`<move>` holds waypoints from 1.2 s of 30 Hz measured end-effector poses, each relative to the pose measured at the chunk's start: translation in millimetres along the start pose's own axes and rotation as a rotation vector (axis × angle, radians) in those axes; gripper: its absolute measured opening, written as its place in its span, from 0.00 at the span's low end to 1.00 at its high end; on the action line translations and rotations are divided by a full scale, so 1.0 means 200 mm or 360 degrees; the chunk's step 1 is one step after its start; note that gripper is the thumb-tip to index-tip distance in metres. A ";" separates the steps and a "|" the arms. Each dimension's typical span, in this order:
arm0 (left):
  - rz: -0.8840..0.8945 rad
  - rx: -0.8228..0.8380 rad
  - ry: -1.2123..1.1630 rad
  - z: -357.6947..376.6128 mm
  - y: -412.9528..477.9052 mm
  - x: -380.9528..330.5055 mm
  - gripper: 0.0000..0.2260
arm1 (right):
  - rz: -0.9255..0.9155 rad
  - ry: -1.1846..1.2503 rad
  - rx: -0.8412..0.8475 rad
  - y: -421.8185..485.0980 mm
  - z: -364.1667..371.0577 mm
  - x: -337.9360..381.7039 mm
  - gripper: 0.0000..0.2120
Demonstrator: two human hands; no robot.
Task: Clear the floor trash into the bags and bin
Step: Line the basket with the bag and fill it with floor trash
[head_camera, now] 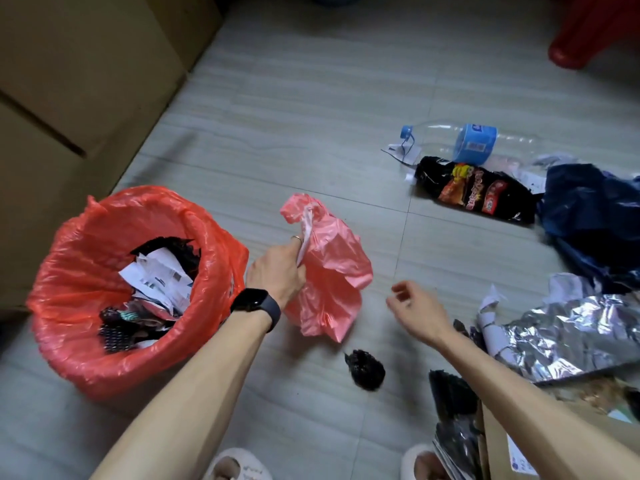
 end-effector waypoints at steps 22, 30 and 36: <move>0.0033 -0.0821 -0.0426 -0.84 -0.17 0.10 0.02 | -0.0656 -0.0485 -0.0278 -0.06 -0.09 0.70 0.15; -0.0311 -0.1358 -0.0519 -1.35 -0.56 0.58 0.13 | -0.1112 -0.0163 -0.0721 -0.26 -0.23 1.47 0.10; -0.0356 -0.1197 -0.0215 -1.36 -0.78 0.89 0.04 | -0.1431 -0.0315 -0.0665 -0.34 -0.07 1.76 0.13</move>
Point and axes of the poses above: each hand's wrist, its own y-axis towards the middle knuckle, its own z-axis out of the palm, x = y × z, the point moved 4 cm from there along y, towards the middle knuckle, and after that the axes turned 13 degrees about -y, right-handed, at the moved point
